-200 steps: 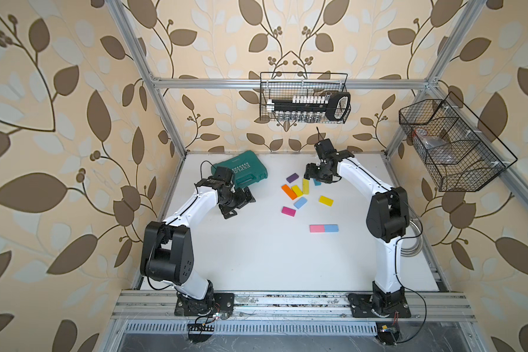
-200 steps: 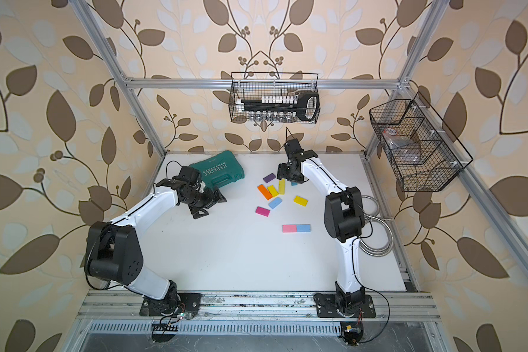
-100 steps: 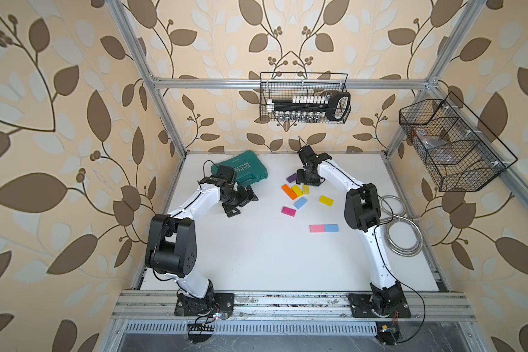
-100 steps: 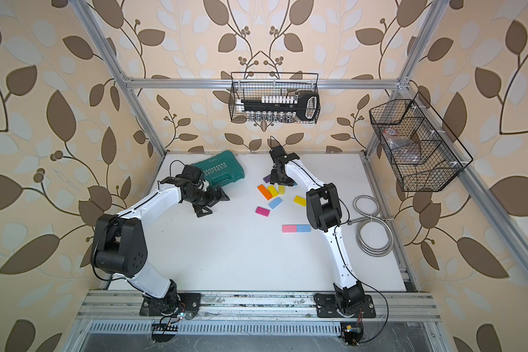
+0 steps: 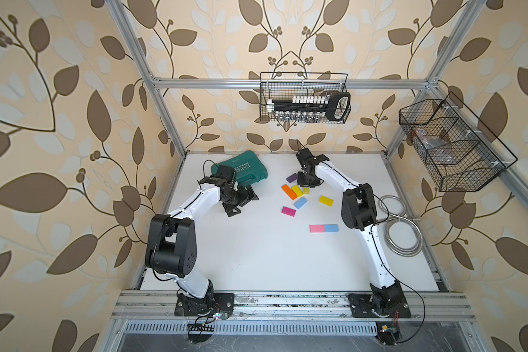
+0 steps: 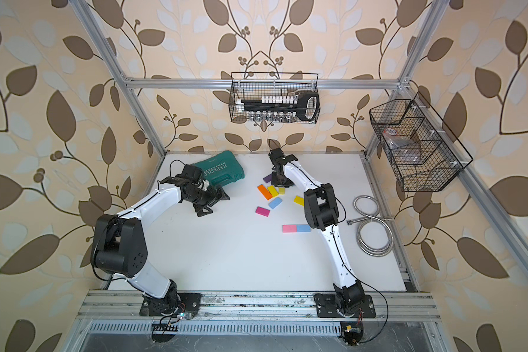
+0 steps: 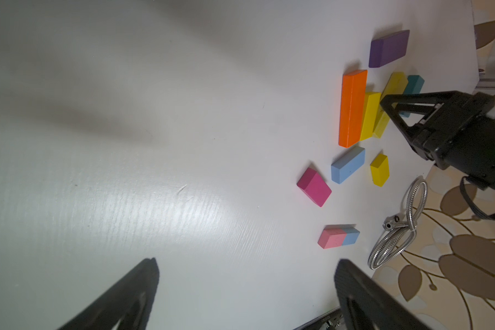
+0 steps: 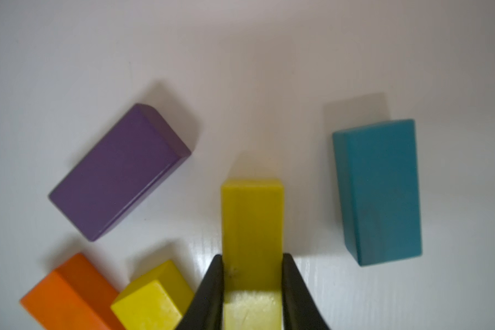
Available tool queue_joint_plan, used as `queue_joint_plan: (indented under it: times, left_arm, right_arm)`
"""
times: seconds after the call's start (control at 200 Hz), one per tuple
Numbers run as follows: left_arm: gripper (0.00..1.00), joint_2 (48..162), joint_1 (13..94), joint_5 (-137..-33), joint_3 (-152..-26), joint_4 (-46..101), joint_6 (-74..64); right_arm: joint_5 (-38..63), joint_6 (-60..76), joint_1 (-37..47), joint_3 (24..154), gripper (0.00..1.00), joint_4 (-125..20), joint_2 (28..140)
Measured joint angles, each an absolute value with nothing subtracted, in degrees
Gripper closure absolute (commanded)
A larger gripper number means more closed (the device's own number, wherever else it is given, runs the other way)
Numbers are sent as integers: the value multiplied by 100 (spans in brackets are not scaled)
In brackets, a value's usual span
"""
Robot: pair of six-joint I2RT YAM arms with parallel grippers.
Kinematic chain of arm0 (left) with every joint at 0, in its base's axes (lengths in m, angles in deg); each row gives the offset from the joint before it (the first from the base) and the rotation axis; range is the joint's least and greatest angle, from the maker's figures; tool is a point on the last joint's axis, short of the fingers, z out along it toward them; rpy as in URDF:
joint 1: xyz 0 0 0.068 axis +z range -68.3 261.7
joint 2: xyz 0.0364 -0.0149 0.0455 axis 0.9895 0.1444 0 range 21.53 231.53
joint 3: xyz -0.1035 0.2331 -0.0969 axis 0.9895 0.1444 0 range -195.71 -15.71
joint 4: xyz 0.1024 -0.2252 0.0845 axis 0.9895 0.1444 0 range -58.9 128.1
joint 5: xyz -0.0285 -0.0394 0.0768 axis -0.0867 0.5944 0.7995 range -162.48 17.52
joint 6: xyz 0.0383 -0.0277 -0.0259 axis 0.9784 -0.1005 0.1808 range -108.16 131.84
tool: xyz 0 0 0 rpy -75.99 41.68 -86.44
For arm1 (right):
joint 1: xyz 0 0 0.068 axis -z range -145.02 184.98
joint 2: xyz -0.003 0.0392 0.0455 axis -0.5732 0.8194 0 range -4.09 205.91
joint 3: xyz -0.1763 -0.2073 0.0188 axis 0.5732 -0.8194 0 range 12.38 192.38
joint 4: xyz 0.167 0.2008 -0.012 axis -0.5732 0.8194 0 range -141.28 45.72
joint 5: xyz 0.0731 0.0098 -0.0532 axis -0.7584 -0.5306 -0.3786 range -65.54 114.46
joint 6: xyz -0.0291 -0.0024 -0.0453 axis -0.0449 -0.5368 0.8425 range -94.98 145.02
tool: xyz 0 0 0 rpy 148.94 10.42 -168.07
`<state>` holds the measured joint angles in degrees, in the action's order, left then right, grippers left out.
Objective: Assemble the letter c with building blocks
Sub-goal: Pick up the building block from the center of the board.
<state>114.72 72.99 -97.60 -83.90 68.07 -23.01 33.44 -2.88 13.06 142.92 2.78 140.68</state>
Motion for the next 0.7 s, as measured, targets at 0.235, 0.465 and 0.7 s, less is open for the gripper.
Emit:
queue_joint_plan:
  times: [0.235, 0.465, 0.7]
  left_arm:
    - [1, 11470, 7299, -9749, -8390, 6812, -2292]
    - [1, 11380, 7299, -9725, -8381, 6827, -2288]
    - [1, 10731, 7262, -9620, -8057, 6884, -2288]
  right_arm:
    - [3315, -126, 1306, 13962, 97, 254, 13676]
    - [3256, -128, 1171, 12454, 97, -23, 11768]
    - [3374, -443, 211, 10107, 96, -522, 9397]
